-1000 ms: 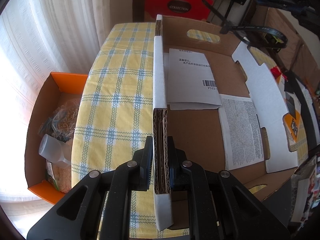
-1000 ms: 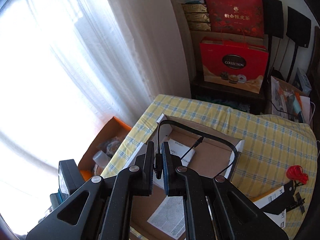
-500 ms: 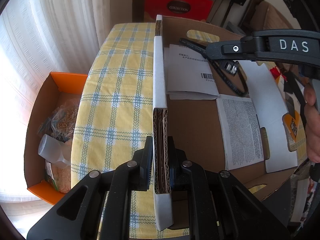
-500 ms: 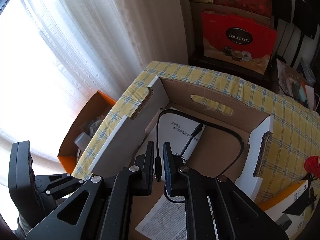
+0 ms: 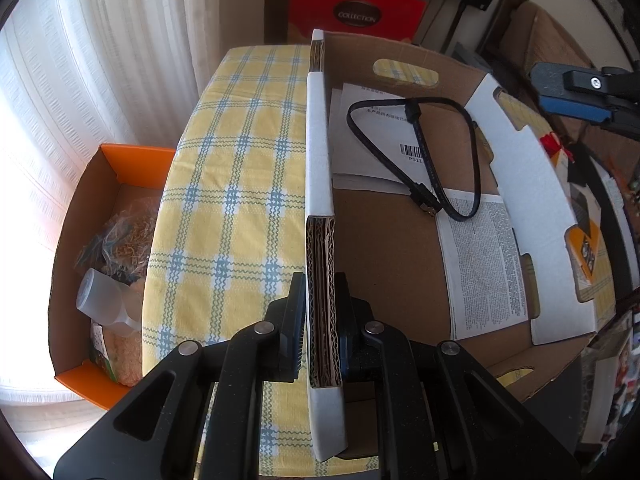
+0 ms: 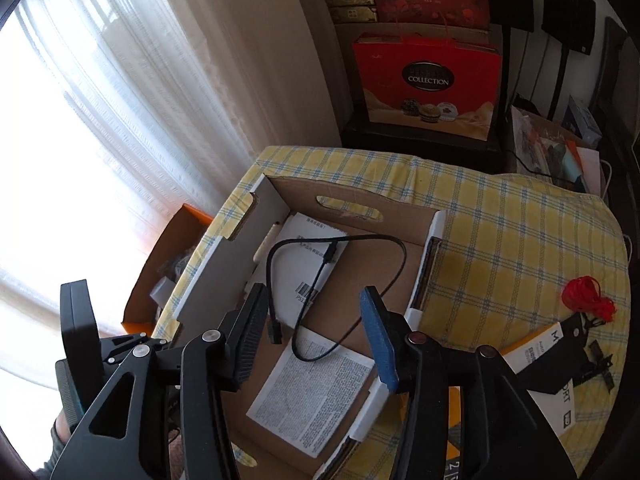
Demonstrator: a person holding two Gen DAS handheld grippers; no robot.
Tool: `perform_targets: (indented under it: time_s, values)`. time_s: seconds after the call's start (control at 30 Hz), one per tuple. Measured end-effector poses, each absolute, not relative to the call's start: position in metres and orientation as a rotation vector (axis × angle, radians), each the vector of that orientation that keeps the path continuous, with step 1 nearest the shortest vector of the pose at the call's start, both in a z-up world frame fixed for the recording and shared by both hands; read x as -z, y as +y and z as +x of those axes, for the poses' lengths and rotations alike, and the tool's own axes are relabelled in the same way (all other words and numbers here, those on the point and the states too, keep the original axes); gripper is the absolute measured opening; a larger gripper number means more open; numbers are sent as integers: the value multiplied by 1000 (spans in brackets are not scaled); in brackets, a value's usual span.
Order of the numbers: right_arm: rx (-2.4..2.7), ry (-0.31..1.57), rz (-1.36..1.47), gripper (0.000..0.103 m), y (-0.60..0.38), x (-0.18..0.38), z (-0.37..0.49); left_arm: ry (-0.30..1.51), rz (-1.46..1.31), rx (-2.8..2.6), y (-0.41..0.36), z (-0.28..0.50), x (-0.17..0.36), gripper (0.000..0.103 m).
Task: Organize objects
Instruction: 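Carry the black cable into the tray and release it, then move the right tool over the black charger beside the red cord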
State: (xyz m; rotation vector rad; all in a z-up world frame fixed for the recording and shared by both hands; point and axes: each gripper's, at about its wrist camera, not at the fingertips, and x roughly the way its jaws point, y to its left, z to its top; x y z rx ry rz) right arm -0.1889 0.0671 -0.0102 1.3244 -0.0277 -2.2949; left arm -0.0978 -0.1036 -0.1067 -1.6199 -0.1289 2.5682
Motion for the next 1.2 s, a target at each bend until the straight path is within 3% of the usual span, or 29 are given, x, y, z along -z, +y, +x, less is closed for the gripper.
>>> perform_targets:
  time_s: [0.6,1.2]
  values:
    - [2556,-77,1393,61,232,-26,-157,-148,-1624,-2563,-104,-97,105,12]
    - [2726,-237,1613,63,336,42,-184,-111,-1638,-2574,-103,-96,106,12]
